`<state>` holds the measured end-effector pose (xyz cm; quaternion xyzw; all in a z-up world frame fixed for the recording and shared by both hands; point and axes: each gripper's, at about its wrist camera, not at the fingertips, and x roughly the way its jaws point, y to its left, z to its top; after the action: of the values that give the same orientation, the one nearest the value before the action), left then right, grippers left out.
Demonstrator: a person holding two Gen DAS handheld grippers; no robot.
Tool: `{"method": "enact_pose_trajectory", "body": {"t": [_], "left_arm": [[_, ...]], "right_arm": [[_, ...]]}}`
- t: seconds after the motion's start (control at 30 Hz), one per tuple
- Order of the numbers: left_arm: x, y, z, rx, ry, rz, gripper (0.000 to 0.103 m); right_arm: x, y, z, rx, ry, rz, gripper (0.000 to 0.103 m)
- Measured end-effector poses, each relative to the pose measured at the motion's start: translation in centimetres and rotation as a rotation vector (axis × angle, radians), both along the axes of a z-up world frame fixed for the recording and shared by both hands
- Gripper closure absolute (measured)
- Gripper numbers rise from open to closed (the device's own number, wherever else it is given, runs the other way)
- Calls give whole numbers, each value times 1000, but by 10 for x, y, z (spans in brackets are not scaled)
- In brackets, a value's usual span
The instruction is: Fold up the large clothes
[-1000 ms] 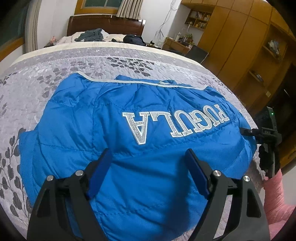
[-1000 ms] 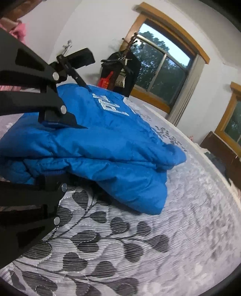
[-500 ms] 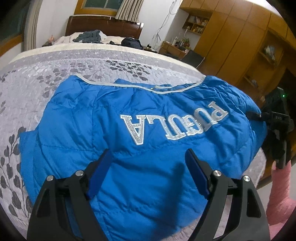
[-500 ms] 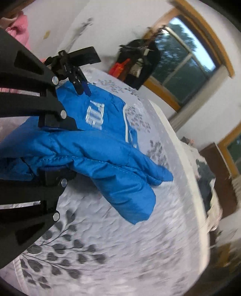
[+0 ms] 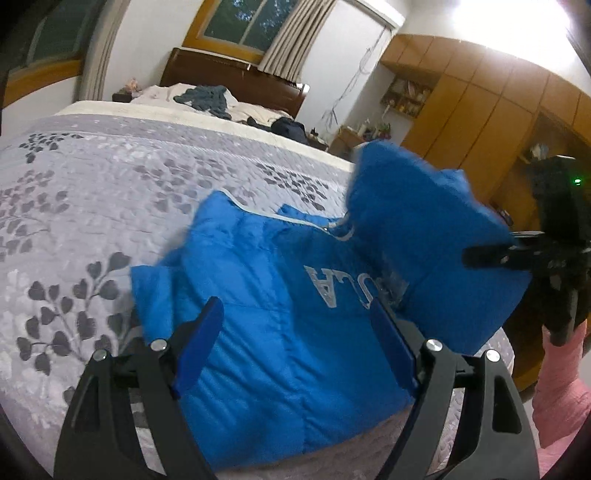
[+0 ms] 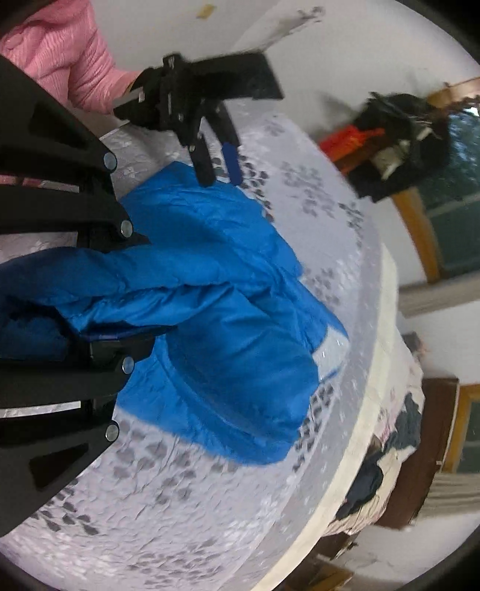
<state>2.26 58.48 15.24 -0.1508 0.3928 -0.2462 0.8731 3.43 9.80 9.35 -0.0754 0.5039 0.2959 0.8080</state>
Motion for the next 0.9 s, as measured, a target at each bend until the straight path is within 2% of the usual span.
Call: {"method": "enact_pose_trajectory", "body": {"t": [0.13,0.3,0.53,0.73,0.9], "left_arm": [[-3,16,3,-24,-9,24,21],[-3,32,3,-50,-7,51,21],[-6,47,1,-79,-4,62,20],[-4,47,0,-106,5,49,20],[-2,43,5,-107,-2,39,20]], "right_arm": [[8,34,-23,-41,50,33,74],[14,67,-49,-76,102,66,62],[18,87,-71,-88,126,87,54],[19,88,-73,-68,139,93,46],[12,84,-54,-49,115,90,45]]}}
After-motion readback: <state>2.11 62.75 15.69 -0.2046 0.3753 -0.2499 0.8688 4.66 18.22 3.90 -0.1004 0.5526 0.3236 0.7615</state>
